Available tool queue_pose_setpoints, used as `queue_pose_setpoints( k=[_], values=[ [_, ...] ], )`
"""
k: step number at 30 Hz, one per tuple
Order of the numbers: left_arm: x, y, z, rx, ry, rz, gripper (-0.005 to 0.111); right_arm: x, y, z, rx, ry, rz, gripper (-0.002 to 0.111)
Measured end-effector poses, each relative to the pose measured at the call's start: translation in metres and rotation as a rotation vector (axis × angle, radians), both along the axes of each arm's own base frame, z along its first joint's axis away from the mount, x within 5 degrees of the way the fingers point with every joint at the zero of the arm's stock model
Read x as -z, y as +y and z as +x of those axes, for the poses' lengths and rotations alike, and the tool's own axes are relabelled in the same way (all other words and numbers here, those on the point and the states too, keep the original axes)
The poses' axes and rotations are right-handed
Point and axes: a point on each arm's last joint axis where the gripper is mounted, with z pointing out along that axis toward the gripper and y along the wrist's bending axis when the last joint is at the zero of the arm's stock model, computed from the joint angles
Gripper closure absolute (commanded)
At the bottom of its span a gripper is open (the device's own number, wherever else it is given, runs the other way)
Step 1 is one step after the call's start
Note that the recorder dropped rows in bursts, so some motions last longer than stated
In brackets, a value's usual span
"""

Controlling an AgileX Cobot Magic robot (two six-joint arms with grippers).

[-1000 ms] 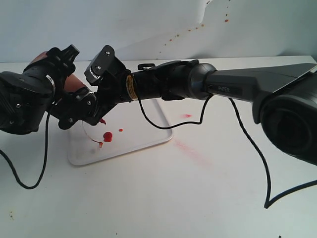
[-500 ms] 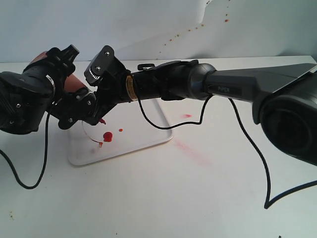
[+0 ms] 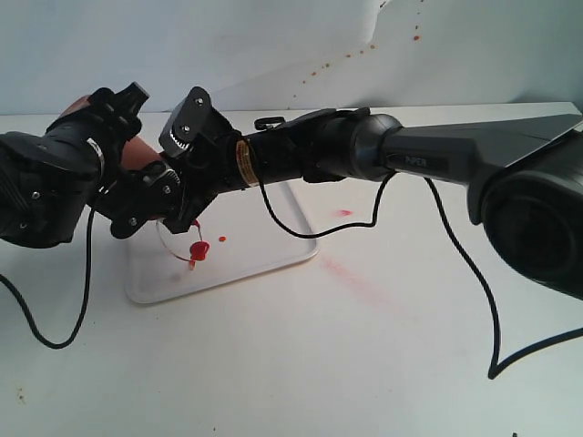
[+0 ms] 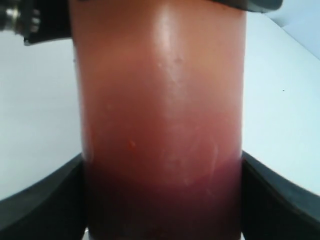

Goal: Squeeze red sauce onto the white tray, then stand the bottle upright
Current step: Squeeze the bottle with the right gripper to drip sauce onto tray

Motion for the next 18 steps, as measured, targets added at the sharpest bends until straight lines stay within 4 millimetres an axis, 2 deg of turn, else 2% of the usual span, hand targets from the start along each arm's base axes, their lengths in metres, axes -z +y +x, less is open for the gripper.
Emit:
queue_pose_setpoints(
  k=[2, 3, 5, 7, 8, 9, 18],
  values=[
    [0.0000, 0.0000, 0.0000, 0.000, 0.000, 0.000, 0.107, 0.0002, -0.0001, -0.0001, -0.001, 0.000, -0.003, 0.092],
    [0.0000, 0.0000, 0.0000, 0.000, 0.000, 0.000, 0.107, 0.0002, -0.0001, -0.0001, -0.001, 0.000, -0.003, 0.082],
    [0.0000, 0.0000, 0.0000, 0.000, 0.000, 0.000, 0.107, 0.0003, -0.0001, -0.0001, -0.002, -0.001, -0.004, 0.055],
    [0.0000, 0.0000, 0.0000, 0.000, 0.000, 0.000, 0.107, 0.0003, -0.0001, -0.0001, -0.001, 0.001, -0.004, 0.020],
    [0.0000, 0.0000, 0.0000, 0.000, 0.000, 0.000, 0.107, 0.0004, -0.0005, 0.0001, -0.001, 0.000, -0.005, 0.006],
    [0.0000, 0.0000, 0.0000, 0.000, 0.000, 0.000, 0.107, -0.0010, -0.0002, -0.0009, -0.012, 0.000, 0.000, 0.003],
    [-0.0003, 0.0005, 0.0000, -0.004, -0.002, 0.006, 0.107, -0.0048, -0.0038, -0.0028, -0.060, -0.011, -0.015, 0.011]
  ],
)
